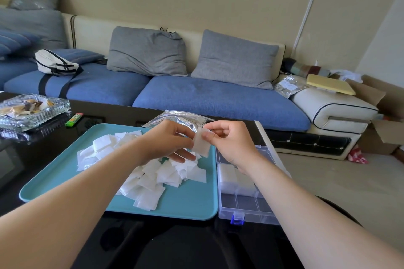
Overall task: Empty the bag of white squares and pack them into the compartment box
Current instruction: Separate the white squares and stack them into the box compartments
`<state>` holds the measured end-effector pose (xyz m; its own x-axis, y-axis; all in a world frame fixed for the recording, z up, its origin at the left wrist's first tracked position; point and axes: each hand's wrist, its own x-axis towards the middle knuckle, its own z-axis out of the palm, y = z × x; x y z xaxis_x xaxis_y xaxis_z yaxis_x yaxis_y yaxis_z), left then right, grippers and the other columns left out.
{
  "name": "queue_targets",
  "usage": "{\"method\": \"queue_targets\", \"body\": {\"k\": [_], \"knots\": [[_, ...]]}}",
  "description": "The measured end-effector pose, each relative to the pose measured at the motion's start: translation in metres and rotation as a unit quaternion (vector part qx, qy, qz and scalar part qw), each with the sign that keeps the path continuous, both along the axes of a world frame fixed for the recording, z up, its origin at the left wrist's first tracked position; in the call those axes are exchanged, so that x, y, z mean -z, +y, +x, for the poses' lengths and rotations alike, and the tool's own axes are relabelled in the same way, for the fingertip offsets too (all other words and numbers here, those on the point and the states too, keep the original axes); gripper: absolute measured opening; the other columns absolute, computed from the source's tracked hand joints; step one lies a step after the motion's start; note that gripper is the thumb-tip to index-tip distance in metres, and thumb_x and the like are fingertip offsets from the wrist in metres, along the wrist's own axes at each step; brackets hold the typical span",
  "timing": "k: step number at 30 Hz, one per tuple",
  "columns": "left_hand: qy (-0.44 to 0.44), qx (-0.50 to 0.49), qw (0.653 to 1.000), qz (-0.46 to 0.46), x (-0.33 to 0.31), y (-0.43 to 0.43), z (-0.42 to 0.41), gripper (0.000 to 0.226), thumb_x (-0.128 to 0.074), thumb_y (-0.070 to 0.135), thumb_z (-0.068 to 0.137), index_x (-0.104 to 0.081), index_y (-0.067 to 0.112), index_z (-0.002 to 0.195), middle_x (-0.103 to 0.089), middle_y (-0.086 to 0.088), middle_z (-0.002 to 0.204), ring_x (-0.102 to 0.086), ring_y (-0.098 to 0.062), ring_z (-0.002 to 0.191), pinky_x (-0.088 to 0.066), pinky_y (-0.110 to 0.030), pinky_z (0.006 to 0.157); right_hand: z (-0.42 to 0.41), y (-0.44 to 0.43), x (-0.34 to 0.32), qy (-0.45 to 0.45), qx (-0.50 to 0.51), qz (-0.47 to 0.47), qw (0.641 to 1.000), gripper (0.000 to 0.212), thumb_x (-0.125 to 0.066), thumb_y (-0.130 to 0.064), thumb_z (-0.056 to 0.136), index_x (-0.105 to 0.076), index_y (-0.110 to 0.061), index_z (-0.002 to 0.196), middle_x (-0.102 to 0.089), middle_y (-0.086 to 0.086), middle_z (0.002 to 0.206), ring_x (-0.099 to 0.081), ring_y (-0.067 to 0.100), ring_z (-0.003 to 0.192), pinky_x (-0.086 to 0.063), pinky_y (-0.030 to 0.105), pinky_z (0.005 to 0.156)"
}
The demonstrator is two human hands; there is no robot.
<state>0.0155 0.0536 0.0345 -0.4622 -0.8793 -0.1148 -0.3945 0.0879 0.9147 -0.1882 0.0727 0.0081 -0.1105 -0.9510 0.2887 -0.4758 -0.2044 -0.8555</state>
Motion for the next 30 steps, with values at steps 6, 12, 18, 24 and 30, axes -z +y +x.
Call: {"method": "queue_targets", "body": {"k": [6, 12, 18, 24, 30], "knots": [[-0.004, 0.007, 1.000, -0.003, 0.001, 0.001, 0.001, 0.022, -0.057, 0.010, 0.102, -0.075, 0.013, 0.113, -0.080, -0.006, 0.105, -0.080, -0.025, 0.092, -0.062, -0.049, 0.093, 0.001, 0.000, 0.001, 0.011, 0.006, -0.004, 1.000, 0.013, -0.082, -0.027, 0.093, -0.083, -0.026, 0.106, -0.079, -0.013, 0.098, -0.073, 0.005, 0.092, -0.061, 0.030, 0.091], [0.022, 0.004, 1.000, -0.014, 0.004, 0.002, -0.002, 0.024, -0.059, 0.027, 0.106, -0.077, 0.011, 0.110, -0.081, -0.006, 0.102, -0.080, -0.027, 0.090, -0.063, -0.047, 0.089, 0.004, -0.001, 0.002, -0.010, -0.006, -0.018, 1.000, 0.013, -0.087, -0.031, 0.087, -0.083, -0.025, 0.097, -0.080, -0.008, 0.087, -0.076, 0.011, 0.086, -0.063, 0.038, 0.089], [0.029, -0.024, 0.999, 0.002, 0.005, -0.003, -0.001, 0.023, -0.057, 0.020, 0.107, -0.074, 0.006, 0.115, -0.080, -0.010, 0.103, -0.080, -0.027, 0.088, -0.065, -0.046, 0.086, 0.005, -0.004, 0.004, 0.034, 0.012, -0.067, 0.997, 0.006, -0.088, -0.027, 0.087, -0.084, -0.028, 0.091, -0.078, -0.013, 0.084, -0.073, 0.010, 0.084, -0.062, 0.034, 0.083], [0.042, -0.012, 0.999, 0.018, 0.009, -0.005, -0.001, 0.024, -0.057, 0.021, 0.108, -0.074, 0.005, 0.115, -0.079, -0.014, 0.106, -0.079, -0.029, 0.091, -0.063, -0.047, 0.089, 0.004, -0.001, -0.002, 0.018, -0.024, -0.026, 0.999, 0.005, -0.081, -0.026, 0.093, -0.084, -0.026, 0.097, -0.079, -0.012, 0.090, -0.073, 0.009, 0.091, -0.061, 0.033, 0.090], [0.073, -0.010, 0.997, 0.027, 0.009, -0.005, -0.002, 0.025, -0.057, 0.022, 0.108, -0.073, 0.006, 0.119, -0.078, -0.015, 0.110, -0.079, -0.030, 0.094, -0.065, -0.043, 0.087, 0.003, -0.003, -0.003, 0.000, 0.011, -0.036, 0.999, 0.004, -0.084, -0.030, 0.090, -0.086, -0.028, 0.093, -0.080, -0.010, 0.086, -0.072, 0.019, 0.089, -0.061, 0.040, 0.087]]}}
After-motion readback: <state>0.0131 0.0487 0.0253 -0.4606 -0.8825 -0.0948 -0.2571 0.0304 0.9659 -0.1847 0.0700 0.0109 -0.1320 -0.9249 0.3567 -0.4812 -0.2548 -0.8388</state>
